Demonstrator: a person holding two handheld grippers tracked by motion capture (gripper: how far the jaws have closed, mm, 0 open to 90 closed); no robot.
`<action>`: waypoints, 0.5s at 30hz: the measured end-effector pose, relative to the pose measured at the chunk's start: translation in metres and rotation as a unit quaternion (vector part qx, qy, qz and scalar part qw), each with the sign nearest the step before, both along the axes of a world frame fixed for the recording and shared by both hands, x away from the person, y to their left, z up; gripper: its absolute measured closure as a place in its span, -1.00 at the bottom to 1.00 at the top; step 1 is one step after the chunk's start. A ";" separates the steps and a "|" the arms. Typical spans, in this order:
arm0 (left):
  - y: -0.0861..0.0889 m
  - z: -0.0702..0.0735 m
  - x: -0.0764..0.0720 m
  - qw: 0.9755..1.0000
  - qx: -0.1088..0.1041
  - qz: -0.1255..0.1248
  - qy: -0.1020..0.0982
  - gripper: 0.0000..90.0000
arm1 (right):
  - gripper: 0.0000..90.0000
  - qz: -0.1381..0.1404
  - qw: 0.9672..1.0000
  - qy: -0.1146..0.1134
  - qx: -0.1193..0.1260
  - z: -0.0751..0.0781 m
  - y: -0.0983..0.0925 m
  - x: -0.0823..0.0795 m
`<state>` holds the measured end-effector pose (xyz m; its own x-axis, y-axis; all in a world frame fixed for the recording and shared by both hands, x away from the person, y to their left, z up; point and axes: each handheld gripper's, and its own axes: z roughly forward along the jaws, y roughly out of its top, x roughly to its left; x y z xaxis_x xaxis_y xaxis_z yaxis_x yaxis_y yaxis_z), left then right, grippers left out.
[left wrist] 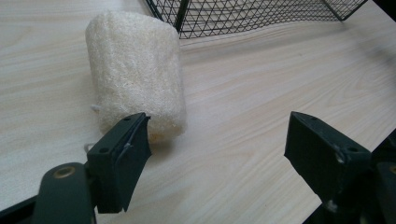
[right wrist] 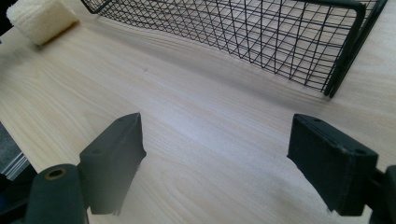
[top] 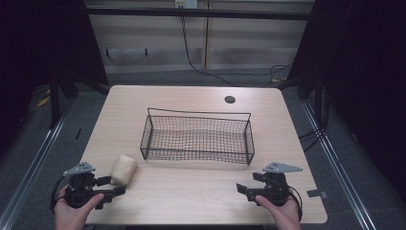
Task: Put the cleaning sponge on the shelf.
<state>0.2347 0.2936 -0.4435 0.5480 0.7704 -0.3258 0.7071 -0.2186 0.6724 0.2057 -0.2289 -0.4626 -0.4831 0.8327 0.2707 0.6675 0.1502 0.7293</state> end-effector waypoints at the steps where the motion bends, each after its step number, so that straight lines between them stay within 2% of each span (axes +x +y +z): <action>1: 0.000 0.000 0.000 1.000 0.000 -0.001 -0.002 -0.52 | -0.60 -0.001 1.000 0.000 0.000 0.000 0.000 0.000; 3: -0.001 0.001 0.000 1.000 0.000 -0.005 0.000 -0.52 | -0.60 -0.001 1.000 0.002 0.001 0.000 0.000 0.000; 4: -0.002 0.001 0.001 1.000 0.001 -0.016 0.008 -0.51 | -0.60 -0.003 1.000 0.001 0.002 0.000 -0.001 -0.001; 9: -0.002 0.001 0.000 1.000 0.001 -0.016 0.008 -0.50 | -0.60 -0.002 1.000 0.001 0.002 0.000 -0.001 -0.001; 10: -0.002 0.002 0.000 1.000 0.007 -0.017 0.005 -0.50 | -0.60 -0.001 1.000 0.001 0.002 0.000 0.000 -0.001; 15: -0.003 0.009 -0.001 1.000 0.005 -0.020 0.004 -0.52 | -0.60 -0.001 1.000 0.003 0.002 0.000 0.000 -0.001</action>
